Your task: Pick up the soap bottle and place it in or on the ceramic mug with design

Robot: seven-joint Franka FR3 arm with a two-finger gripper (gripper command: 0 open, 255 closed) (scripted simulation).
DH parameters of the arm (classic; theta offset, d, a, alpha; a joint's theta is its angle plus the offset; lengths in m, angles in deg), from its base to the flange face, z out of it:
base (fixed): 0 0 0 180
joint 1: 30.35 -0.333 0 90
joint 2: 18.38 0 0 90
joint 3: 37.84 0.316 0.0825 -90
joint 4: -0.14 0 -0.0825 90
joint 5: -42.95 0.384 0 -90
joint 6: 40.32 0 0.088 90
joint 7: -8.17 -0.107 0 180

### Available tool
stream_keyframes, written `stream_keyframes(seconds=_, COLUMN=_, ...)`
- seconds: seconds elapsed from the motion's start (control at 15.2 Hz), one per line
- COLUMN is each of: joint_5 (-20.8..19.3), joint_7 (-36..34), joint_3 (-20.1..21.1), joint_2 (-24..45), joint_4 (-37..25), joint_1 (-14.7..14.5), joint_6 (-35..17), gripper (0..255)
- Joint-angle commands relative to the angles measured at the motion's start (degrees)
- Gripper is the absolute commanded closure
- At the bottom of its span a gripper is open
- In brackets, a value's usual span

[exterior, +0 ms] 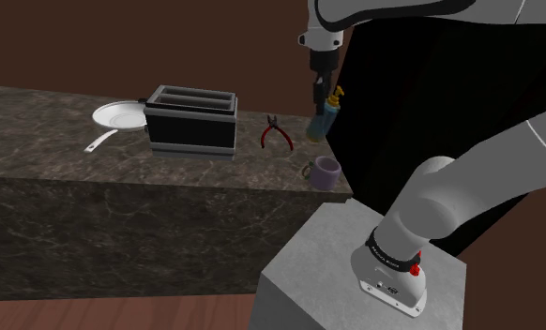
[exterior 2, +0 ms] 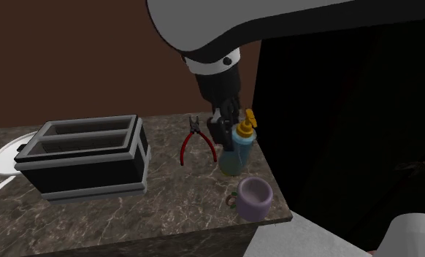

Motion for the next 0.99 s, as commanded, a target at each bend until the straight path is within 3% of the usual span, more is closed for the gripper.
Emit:
stream_keyframes(seconds=0.0, joint_5=-1.0, joint_7=1.5, joint_3=-1.0, joint_2=-3.2, joint_4=2.3, joint_1=0.7, joint_6=0.7, gripper=255)
stream_keyframes(seconds=0.13, joint_5=-2.4, joint_7=3.4, joint_3=-2.2, joint_2=-7.1, joint_4=4.6, joint_1=1.7, joint_6=1.9, gripper=255)
stream_keyframes(seconds=0.92, joint_5=-3.1, joint_7=2.0, joint_3=-3.1, joint_2=-6.5, joint_4=13.4, joint_1=1.9, joint_6=-7.4, gripper=255)
